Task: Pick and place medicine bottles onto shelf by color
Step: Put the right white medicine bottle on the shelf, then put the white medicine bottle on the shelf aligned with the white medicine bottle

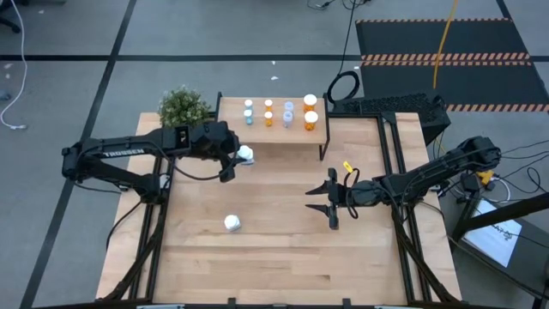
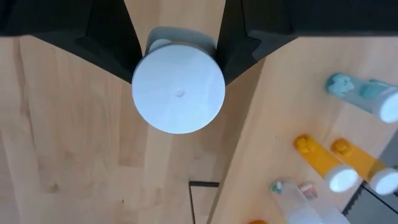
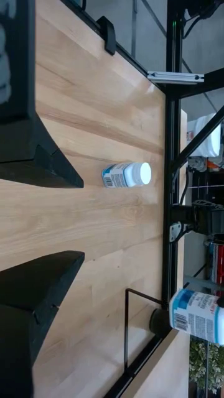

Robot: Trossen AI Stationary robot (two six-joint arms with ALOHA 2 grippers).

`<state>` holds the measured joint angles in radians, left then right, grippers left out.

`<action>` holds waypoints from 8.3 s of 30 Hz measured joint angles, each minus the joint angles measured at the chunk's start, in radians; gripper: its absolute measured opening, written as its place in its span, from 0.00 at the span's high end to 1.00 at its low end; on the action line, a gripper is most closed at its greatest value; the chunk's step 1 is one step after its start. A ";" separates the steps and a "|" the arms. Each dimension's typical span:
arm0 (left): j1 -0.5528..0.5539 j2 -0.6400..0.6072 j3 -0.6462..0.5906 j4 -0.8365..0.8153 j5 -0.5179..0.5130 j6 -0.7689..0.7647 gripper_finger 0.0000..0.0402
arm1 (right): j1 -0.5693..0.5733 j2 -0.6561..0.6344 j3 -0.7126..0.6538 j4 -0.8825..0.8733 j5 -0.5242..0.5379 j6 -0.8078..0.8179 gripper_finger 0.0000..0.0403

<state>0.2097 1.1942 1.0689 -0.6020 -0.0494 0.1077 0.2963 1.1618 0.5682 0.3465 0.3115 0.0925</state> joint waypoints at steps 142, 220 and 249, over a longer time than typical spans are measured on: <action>0.800 0.312 0.234 -0.048 0.472 0.639 0.43 | 0.000 0.000 0.000 -0.024 -0.002 -0.025 0.58; -0.093 -0.105 0.053 -0.258 -0.083 0.093 0.43 | 0.000 0.000 0.000 -0.049 -0.001 0.019 0.58; -0.745 -0.106 -0.298 0.079 -0.538 -0.504 0.43 | -0.002 0.000 0.000 -0.043 0.003 -0.044 0.58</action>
<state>-0.5354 1.0878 0.7710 -0.5226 -0.5872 -0.3960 0.2943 1.1618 0.5686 0.3036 0.3146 0.0480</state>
